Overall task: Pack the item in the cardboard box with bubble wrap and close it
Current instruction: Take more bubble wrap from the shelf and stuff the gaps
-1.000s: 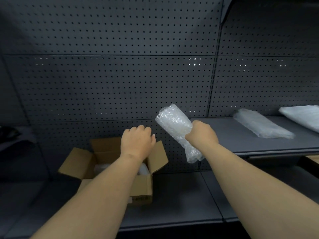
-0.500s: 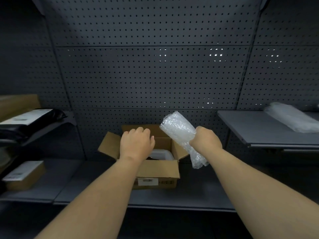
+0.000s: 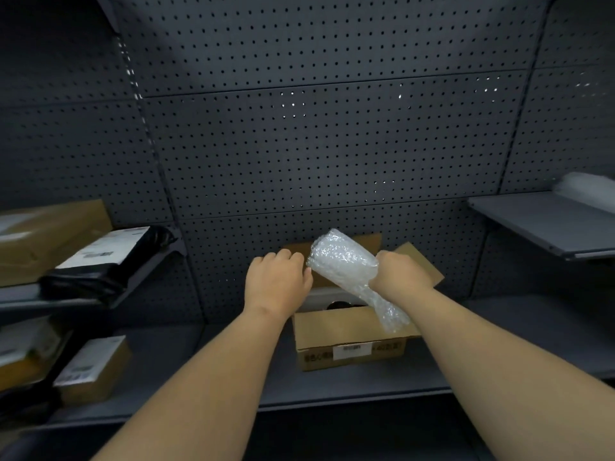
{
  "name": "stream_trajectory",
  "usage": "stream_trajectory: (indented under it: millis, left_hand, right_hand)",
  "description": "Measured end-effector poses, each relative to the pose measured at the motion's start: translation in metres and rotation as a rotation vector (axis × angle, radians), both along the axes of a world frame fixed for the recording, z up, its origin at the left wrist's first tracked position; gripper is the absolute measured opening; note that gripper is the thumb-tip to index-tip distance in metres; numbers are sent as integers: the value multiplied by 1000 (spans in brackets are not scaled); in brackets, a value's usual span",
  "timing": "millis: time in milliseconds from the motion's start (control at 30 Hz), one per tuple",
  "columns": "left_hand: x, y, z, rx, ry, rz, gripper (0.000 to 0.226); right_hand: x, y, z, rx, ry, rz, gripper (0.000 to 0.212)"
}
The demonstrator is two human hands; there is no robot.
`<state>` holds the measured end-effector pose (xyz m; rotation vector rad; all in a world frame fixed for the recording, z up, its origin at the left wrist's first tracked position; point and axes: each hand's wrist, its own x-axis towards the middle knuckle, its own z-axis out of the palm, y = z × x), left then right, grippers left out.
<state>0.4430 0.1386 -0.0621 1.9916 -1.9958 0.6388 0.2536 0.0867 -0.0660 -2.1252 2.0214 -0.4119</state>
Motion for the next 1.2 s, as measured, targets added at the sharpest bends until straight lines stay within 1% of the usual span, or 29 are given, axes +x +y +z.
stream_trajectory:
  millis: [267,533,767,900,1033,1133,1200]
  left_hand:
    - [31,-5,-6,7,14,-125,35]
    - [38,-18,-7,23,19,-101,35]
    - [43,-35,-9,49,23,-94,36]
    - [44,-47,-12,52,27,-117,36]
    - [38,-62,-16,56,58,-138,35]
    - [31,-77,-19,50,88,-174,33]
    - [25,-90,-20,44,111,-203,36]
  right_hand:
    - [29,8,1,10,109,26,28]
    - [23,0,3,10,131,22,25]
    - [17,-18,7,7,143,7,30]
    - [18,-29,8,-12,161,6,32]
    - [19,-44,3,-37,147,-4,29]
    - [19,-59,1,-21,149,32,28]
    - [18,-72,1,-10,186,72,28]
